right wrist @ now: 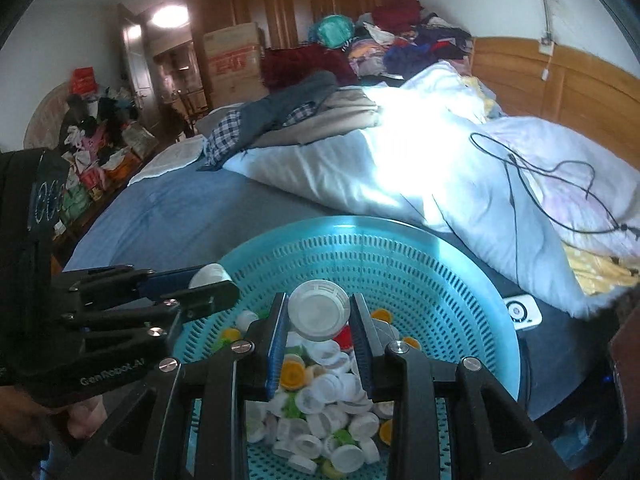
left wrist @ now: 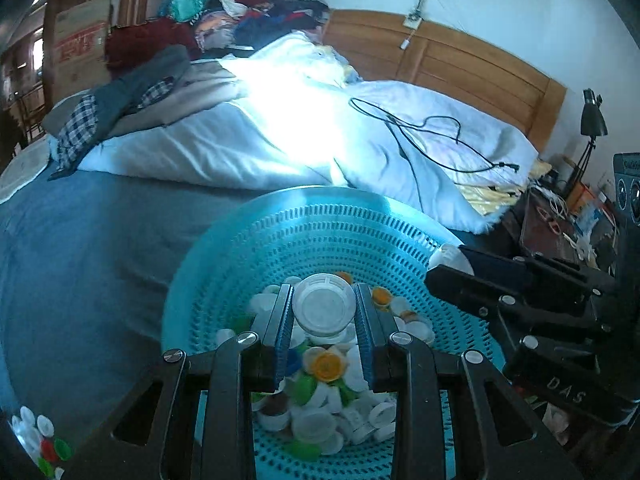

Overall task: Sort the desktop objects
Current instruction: 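Carry both caps over the blue basket and open both tools to drop them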

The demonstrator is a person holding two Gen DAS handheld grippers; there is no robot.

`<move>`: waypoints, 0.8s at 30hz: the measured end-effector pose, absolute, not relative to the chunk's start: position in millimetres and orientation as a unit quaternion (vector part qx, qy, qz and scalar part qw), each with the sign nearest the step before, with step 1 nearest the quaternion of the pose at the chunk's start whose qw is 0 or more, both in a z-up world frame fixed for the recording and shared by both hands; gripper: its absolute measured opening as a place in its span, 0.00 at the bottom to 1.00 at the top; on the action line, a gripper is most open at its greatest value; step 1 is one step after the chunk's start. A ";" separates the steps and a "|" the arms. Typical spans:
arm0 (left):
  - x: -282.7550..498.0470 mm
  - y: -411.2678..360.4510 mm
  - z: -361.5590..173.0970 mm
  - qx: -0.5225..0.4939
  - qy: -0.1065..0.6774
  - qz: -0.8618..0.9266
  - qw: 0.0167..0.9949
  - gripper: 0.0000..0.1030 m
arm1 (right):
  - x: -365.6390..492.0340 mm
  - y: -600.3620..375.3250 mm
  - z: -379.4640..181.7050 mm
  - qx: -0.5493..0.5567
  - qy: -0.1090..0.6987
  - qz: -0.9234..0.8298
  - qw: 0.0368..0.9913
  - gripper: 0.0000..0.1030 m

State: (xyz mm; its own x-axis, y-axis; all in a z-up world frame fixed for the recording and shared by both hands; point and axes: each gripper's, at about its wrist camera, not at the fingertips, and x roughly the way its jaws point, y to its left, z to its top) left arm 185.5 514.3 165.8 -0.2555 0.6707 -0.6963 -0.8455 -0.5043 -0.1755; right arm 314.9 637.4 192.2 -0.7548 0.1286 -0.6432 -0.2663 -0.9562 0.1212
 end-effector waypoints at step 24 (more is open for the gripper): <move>146.9 169.1 68.2 -0.415 0.009 0.875 0.250 0.58 | 293.5 530.2 159.6 -0.354 0.081 0.932 -0.003 0.68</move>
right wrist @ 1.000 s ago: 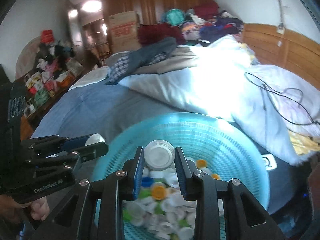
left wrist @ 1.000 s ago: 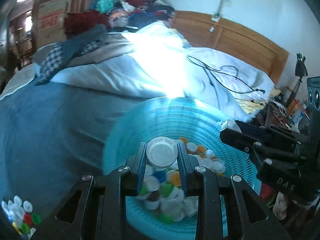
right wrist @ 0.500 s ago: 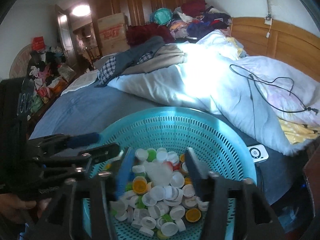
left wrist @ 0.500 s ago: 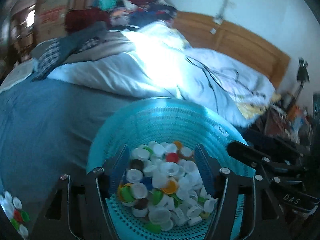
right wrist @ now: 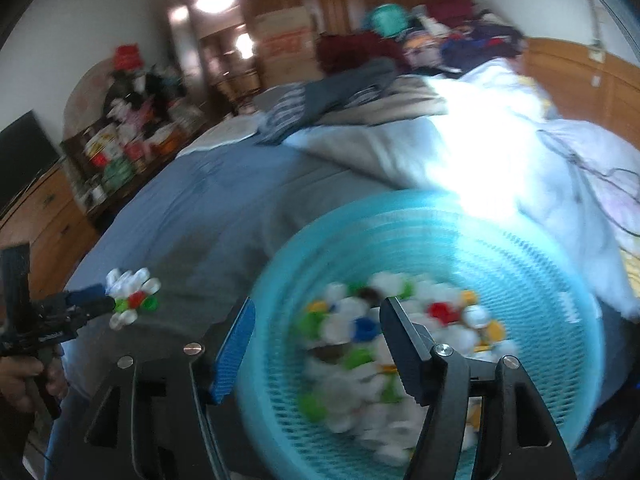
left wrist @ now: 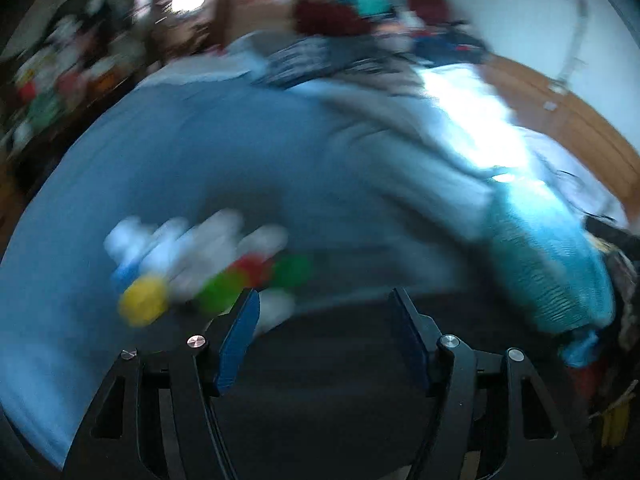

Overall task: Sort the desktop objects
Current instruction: 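Carry both caps over the blue basket and open both tools to drop them, then grasp the white green-lettered cap with the left tool while the right tool grasps a white QR cap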

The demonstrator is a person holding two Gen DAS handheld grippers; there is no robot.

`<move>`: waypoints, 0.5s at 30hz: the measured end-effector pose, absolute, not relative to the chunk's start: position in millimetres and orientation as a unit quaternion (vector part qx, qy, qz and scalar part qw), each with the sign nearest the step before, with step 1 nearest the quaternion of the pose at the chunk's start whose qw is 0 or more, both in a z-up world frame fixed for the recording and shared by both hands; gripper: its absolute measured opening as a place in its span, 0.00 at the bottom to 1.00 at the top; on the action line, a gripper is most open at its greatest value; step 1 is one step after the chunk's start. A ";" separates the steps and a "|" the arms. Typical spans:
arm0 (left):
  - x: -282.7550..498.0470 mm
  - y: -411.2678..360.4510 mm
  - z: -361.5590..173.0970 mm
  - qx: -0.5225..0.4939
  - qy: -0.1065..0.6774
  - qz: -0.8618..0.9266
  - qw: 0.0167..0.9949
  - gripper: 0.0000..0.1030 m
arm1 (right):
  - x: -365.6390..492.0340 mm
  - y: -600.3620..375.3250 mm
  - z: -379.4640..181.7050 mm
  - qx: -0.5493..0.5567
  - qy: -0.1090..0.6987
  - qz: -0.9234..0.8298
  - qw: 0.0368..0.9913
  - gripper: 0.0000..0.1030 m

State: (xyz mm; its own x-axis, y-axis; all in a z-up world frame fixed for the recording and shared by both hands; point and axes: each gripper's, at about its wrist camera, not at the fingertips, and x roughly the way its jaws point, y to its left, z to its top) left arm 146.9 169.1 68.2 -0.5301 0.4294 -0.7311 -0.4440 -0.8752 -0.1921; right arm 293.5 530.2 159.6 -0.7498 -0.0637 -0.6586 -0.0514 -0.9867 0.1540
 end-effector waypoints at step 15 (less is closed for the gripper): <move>122.1 158.3 12.4 -0.439 0.014 0.871 0.219 0.24 | 278.2 456.6 138.5 0.400 -0.024 -0.914 0.060 0.66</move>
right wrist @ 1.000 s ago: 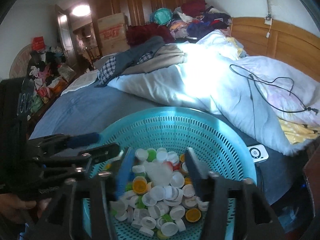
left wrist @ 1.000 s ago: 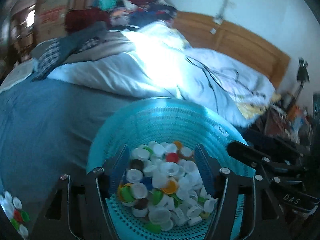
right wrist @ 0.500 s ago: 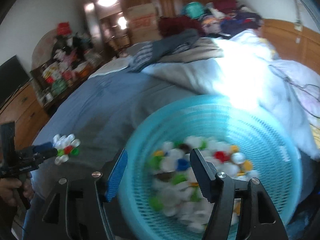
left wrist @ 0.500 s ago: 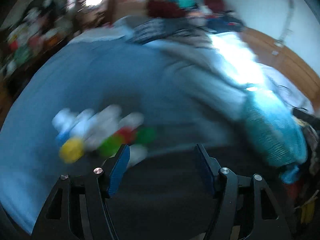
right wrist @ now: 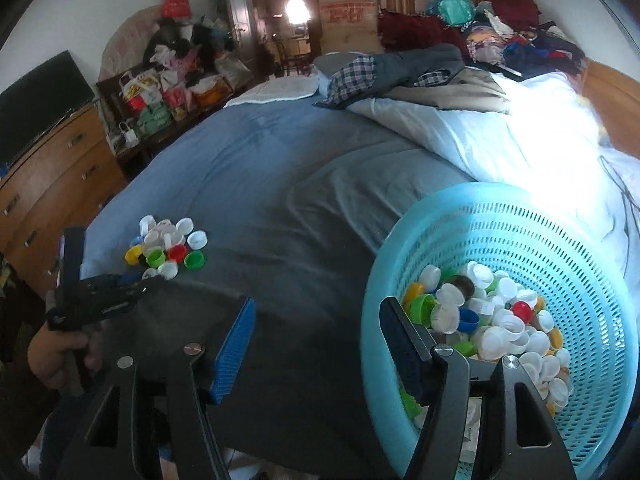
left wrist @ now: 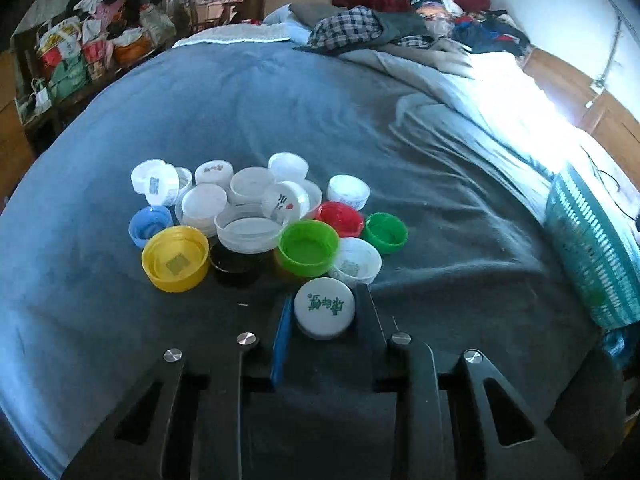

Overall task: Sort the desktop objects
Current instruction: 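Grasp the white green-lettered cap with the left tool while the right tool grasps a white QR cap, then carry both caps over the blue basket and open both tools to drop them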

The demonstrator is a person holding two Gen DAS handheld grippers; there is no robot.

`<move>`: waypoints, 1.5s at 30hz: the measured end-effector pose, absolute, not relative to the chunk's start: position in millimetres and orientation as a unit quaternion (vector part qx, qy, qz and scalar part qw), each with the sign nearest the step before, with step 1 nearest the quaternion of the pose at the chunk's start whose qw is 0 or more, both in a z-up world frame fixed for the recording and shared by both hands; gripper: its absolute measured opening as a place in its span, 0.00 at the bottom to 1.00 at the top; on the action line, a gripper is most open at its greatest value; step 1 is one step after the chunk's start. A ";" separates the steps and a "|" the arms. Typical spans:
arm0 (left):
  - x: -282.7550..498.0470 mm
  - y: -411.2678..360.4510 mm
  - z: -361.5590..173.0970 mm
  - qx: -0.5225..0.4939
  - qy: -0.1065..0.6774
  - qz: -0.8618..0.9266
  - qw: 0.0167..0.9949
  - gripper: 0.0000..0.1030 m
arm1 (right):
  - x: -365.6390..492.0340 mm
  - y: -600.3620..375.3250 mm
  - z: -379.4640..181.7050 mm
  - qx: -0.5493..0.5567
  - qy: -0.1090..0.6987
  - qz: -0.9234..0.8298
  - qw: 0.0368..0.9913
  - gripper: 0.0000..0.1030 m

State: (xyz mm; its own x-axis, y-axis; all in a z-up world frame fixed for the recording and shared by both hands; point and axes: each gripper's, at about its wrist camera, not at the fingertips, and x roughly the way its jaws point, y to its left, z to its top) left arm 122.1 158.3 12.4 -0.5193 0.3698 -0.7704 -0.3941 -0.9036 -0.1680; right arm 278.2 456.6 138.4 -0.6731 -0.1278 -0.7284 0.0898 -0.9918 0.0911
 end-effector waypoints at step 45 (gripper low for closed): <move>150.1 125.3 82.9 -0.392 -0.025 0.887 0.242 0.24 | 210.0 312.3 100.9 0.416 -0.001 -0.890 0.188 0.31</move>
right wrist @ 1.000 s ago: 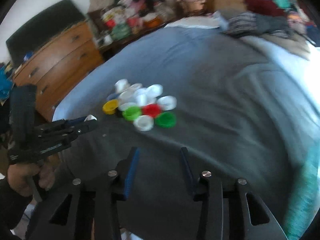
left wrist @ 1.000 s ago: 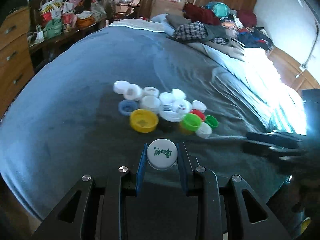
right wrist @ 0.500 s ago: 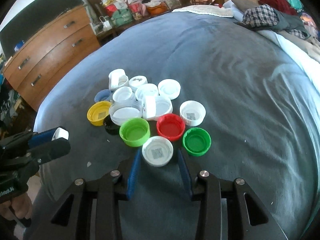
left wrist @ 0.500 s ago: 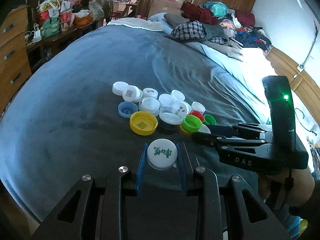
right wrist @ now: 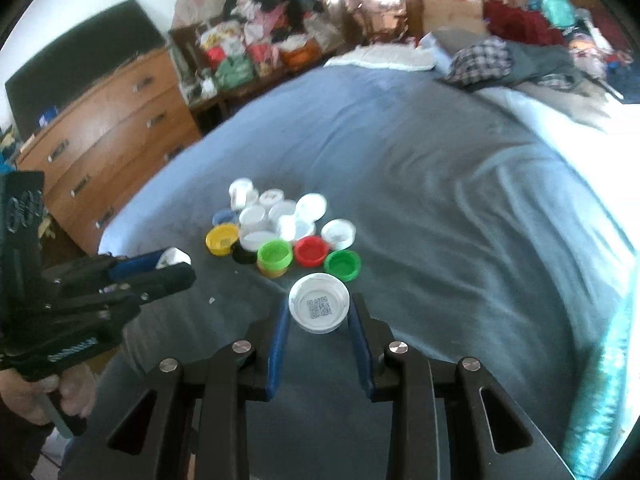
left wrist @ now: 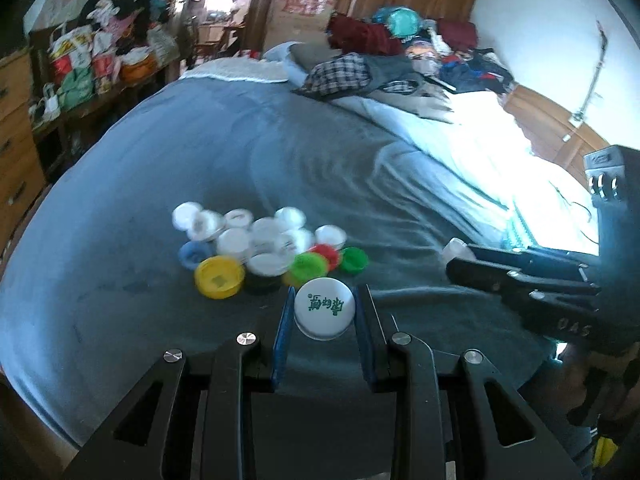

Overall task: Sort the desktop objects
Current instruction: 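Carry both caps over the blue basket and open both tools to drop them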

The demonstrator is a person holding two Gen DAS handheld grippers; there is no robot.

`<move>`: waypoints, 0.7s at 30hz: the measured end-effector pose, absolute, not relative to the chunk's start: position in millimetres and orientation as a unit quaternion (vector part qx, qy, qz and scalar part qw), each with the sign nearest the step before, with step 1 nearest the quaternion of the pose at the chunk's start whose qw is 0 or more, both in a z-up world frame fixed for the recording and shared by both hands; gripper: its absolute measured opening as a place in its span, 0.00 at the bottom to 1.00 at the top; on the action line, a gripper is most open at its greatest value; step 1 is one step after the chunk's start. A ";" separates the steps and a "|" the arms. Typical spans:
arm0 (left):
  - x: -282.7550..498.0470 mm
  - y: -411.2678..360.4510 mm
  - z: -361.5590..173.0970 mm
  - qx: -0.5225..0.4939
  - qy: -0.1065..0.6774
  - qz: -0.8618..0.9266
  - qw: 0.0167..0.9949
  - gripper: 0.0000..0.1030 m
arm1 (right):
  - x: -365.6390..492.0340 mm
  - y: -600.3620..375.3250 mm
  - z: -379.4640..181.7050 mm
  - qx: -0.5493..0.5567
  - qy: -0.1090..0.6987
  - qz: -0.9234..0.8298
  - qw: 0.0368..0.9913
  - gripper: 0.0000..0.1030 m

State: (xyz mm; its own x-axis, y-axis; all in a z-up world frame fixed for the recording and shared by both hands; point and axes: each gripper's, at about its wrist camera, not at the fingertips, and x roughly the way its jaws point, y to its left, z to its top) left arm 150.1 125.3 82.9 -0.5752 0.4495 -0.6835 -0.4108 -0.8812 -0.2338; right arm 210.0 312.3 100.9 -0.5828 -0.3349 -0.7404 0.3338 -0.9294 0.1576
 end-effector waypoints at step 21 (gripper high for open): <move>176.6 318.7 168.8 -0.315 0.061 0.863 0.390 0.24 | 292.3 491.8 190.2 0.336 -0.046 -0.940 0.027 0.31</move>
